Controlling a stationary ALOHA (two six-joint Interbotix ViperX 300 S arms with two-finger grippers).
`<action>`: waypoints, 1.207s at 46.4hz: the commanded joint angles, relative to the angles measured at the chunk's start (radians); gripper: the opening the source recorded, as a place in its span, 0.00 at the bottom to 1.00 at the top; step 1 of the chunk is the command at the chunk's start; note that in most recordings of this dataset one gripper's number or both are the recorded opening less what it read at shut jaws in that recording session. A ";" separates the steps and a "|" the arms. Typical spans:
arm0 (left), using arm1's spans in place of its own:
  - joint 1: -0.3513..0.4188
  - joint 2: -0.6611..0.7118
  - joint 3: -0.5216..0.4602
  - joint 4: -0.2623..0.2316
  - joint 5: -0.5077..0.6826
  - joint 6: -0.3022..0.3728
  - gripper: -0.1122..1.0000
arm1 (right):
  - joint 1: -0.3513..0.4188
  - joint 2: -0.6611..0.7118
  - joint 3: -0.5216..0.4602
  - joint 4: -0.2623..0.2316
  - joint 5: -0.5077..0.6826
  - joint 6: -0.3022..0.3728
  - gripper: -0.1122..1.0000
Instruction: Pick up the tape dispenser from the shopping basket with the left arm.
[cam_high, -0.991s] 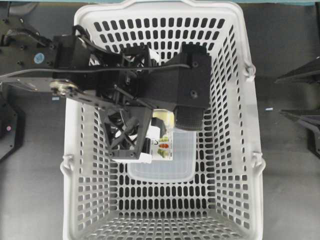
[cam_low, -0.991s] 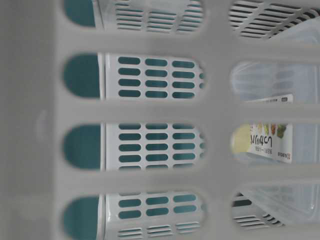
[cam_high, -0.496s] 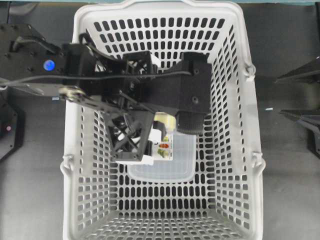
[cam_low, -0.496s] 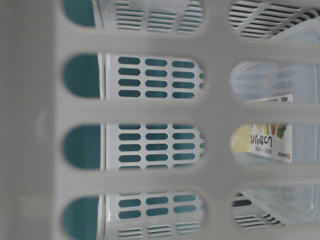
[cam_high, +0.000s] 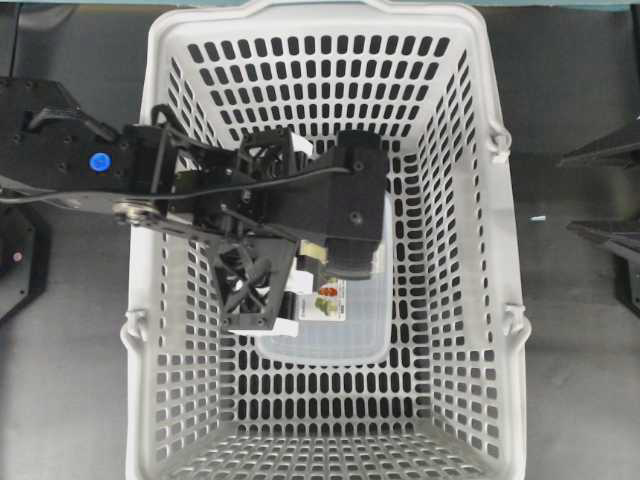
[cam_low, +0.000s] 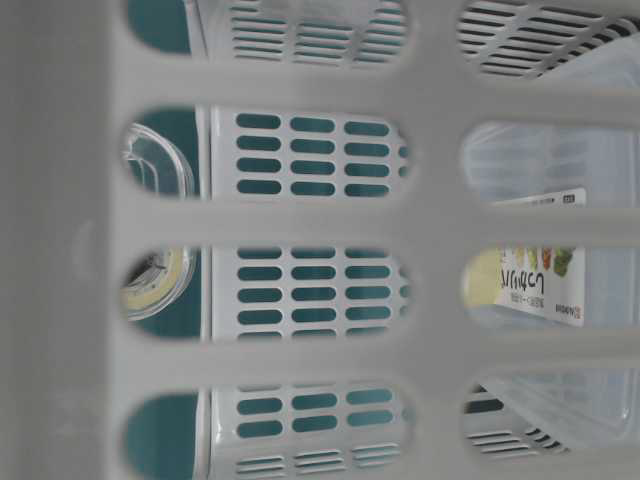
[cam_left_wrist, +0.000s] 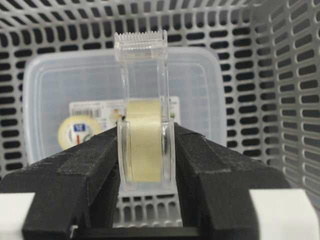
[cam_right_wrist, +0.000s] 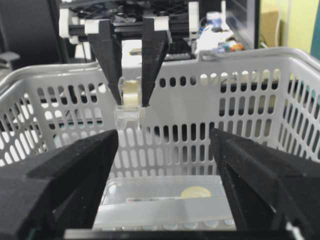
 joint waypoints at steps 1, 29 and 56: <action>-0.006 -0.031 -0.009 0.003 -0.011 0.000 0.36 | 0.002 0.006 -0.006 0.003 -0.005 0.002 0.75; -0.023 -0.025 0.008 0.002 -0.021 0.002 0.36 | 0.005 0.006 -0.006 0.003 0.005 0.003 0.75; -0.029 -0.021 0.031 0.002 -0.034 0.002 0.36 | 0.015 0.006 0.002 0.003 0.005 0.003 0.75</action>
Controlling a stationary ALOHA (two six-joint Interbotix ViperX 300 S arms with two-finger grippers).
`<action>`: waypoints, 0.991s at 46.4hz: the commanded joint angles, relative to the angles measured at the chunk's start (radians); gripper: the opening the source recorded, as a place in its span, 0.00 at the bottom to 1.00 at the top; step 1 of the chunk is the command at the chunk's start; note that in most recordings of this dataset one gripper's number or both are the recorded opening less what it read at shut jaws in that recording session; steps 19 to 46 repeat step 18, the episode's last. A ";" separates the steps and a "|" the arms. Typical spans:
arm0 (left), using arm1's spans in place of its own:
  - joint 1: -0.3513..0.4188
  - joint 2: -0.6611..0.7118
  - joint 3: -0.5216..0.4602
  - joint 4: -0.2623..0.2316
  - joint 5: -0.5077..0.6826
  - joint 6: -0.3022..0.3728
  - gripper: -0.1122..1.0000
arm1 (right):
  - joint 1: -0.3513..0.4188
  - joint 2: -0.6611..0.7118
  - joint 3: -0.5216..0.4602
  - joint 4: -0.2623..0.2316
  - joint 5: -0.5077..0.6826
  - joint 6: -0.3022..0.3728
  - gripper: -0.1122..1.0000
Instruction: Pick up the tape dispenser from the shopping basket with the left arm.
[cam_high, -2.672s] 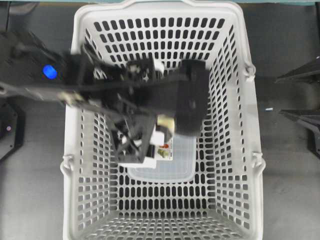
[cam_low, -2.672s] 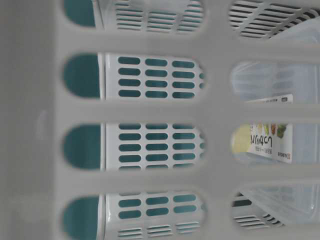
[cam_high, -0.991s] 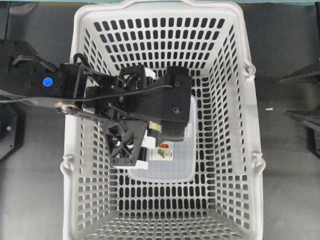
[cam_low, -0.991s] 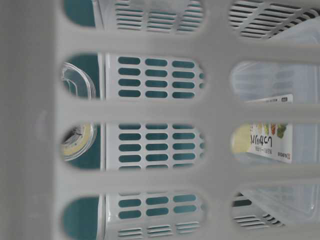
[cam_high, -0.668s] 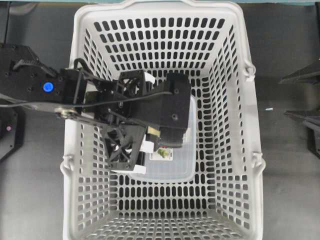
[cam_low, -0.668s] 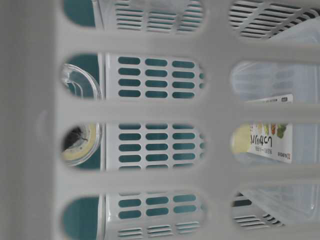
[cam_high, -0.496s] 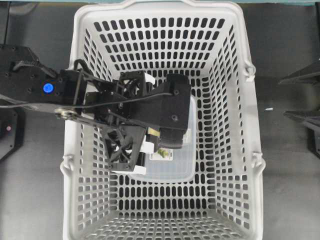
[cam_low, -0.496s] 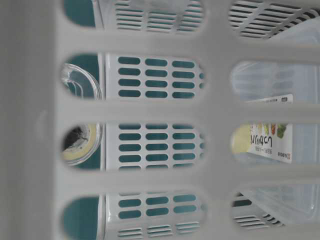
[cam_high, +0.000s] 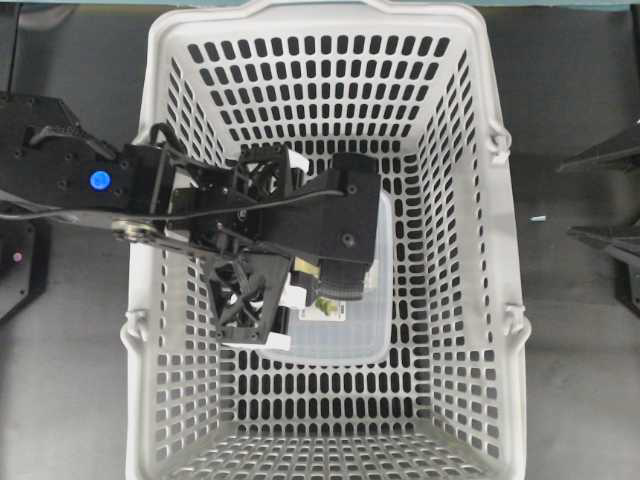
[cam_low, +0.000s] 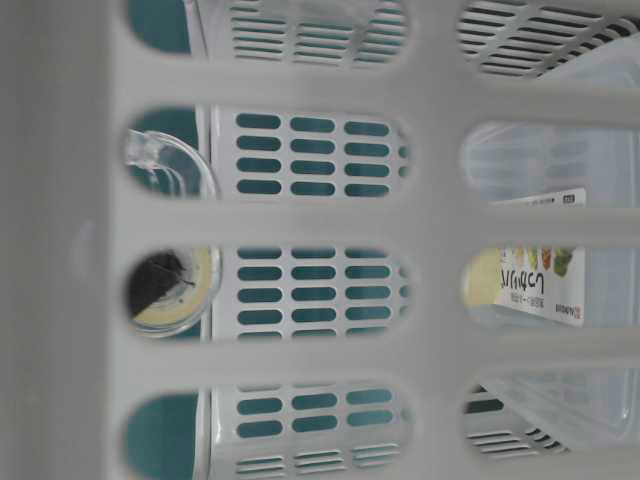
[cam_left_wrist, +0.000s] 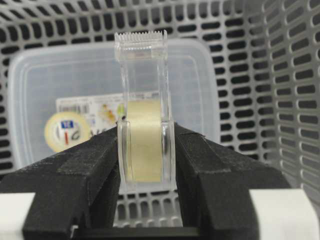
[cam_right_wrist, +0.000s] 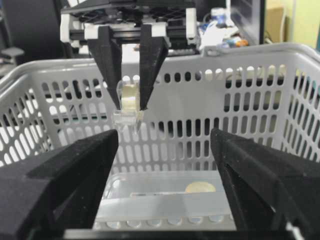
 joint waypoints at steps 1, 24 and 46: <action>-0.006 -0.021 -0.011 0.003 -0.011 -0.005 0.36 | 0.003 0.006 -0.005 0.003 -0.006 0.000 0.75; -0.005 -0.028 0.012 0.005 -0.117 -0.005 0.36 | 0.005 0.006 0.008 0.003 -0.006 0.000 0.75; -0.005 -0.028 0.012 0.005 -0.117 -0.005 0.36 | 0.005 0.006 0.008 0.003 -0.006 0.000 0.75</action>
